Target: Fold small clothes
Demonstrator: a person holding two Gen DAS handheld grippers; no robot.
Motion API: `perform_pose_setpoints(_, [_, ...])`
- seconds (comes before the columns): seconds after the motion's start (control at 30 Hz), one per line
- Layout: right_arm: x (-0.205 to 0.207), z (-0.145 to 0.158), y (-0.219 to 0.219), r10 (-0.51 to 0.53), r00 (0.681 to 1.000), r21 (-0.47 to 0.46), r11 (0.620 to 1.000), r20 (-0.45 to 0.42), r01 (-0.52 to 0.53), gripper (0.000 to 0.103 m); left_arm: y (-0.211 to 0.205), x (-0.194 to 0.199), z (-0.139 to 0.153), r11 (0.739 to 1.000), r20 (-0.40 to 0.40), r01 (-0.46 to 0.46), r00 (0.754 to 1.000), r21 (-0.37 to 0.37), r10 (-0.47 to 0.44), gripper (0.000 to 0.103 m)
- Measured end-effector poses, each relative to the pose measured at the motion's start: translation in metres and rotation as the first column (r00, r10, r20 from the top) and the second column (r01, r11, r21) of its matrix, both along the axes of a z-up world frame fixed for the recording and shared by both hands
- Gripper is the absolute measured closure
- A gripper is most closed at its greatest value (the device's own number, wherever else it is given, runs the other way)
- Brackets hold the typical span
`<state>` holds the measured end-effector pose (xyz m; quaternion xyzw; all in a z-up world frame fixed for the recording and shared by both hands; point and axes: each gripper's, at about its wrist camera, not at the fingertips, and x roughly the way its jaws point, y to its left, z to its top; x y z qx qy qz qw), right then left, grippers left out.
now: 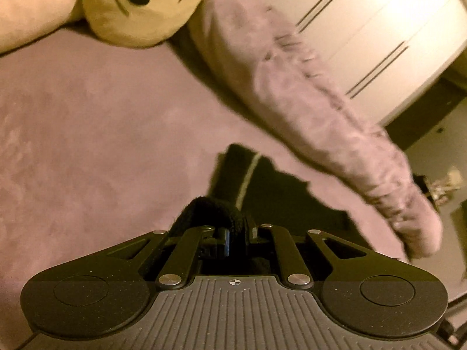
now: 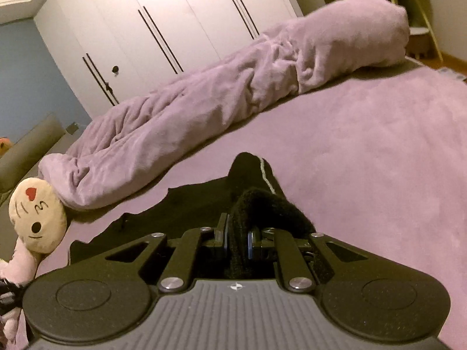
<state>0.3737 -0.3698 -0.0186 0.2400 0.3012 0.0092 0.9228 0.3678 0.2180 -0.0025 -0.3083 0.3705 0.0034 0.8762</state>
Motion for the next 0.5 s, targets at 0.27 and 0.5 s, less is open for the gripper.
perform_pose_setpoints(0.27, [0.014,-0.034,-0.016,-0.010,0.997,0.122,0.992,-0.080,0.020,0.084,0.002,0.010,-0.036,0.998,-0.068,0.035,0.997,-0.057,-0.038,0.072])
perform_pose_setpoints(0.5, [0.028,-0.043,-0.021,-0.011,0.993,0.263,0.964,-0.114,0.041,0.082,-0.009,0.017,-0.036,0.996,-0.067,0.084,0.994,-0.023,-0.085,0.087])
